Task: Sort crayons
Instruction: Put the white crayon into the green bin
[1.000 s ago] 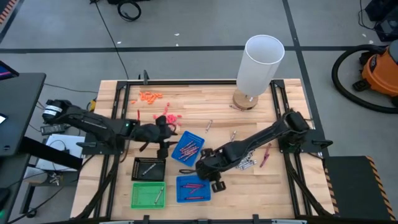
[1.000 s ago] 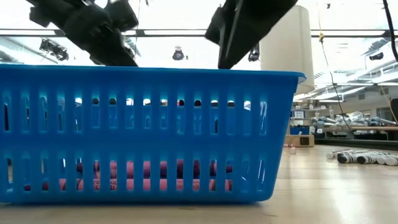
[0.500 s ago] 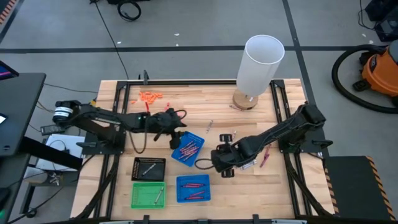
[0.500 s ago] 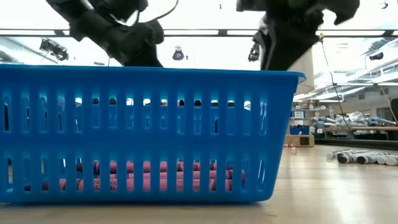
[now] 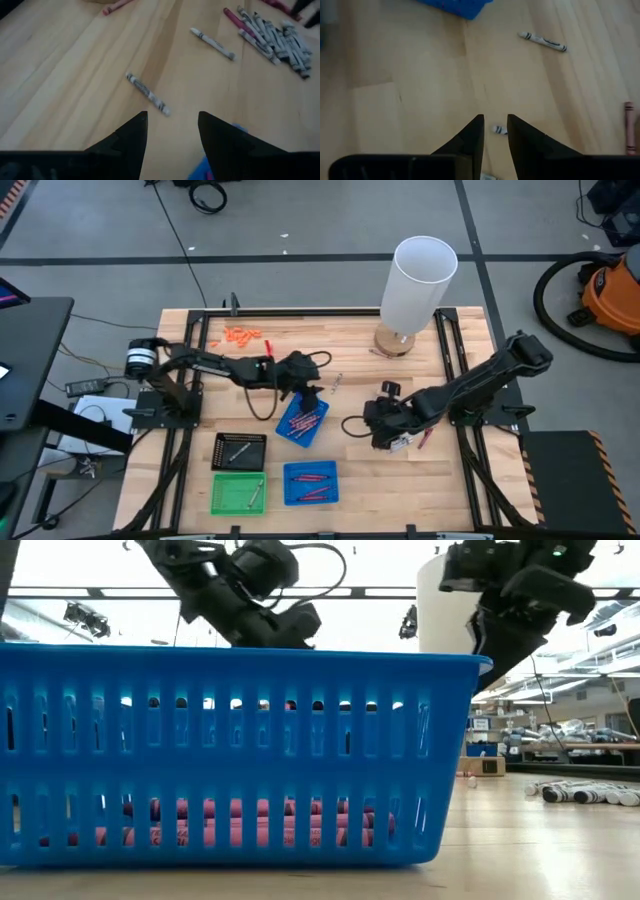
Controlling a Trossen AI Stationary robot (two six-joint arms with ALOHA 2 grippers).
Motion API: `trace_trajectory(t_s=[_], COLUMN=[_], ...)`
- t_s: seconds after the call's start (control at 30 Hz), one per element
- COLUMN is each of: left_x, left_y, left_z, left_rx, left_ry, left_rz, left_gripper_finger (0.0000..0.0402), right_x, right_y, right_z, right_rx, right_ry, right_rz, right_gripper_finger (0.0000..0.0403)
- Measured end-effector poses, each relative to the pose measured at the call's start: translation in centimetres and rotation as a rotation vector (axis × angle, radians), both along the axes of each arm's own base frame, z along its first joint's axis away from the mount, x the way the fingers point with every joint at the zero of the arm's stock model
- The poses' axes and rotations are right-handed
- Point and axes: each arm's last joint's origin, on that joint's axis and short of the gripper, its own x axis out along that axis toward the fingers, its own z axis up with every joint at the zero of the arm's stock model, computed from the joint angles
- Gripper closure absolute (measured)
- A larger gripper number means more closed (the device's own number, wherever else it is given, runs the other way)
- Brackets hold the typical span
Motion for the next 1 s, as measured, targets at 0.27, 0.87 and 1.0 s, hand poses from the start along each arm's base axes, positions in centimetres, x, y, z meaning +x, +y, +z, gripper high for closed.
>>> trace_trajectory(t_s=[0.27, 0.87, 1.0], left_x=[3.8, 7.3, 7.3], left_y=[1.4, 4.1, 4.0], left_z=[-1.0, -6.5, -6.7], left_rx=[0.004, -0.018, -0.009], left_ry=[0.029, 0.178, 0.189], left_rz=[0.024, 0.082, 0.076], left_gripper_finger=[0.0214, 0.0214, 0.0214], right_x=[-1.1, -0.9, -0.8], right_y=[-0.4, -0.3, -0.3], right_z=[-1.0, -1.9, -1.9], right_rx=[0.035, 0.013, 0.011], right_ry=[-0.086, -0.103, -0.107], right_rz=[0.006, 0.066, 0.074], right_gripper_finger=[0.031, 0.031, 0.031])
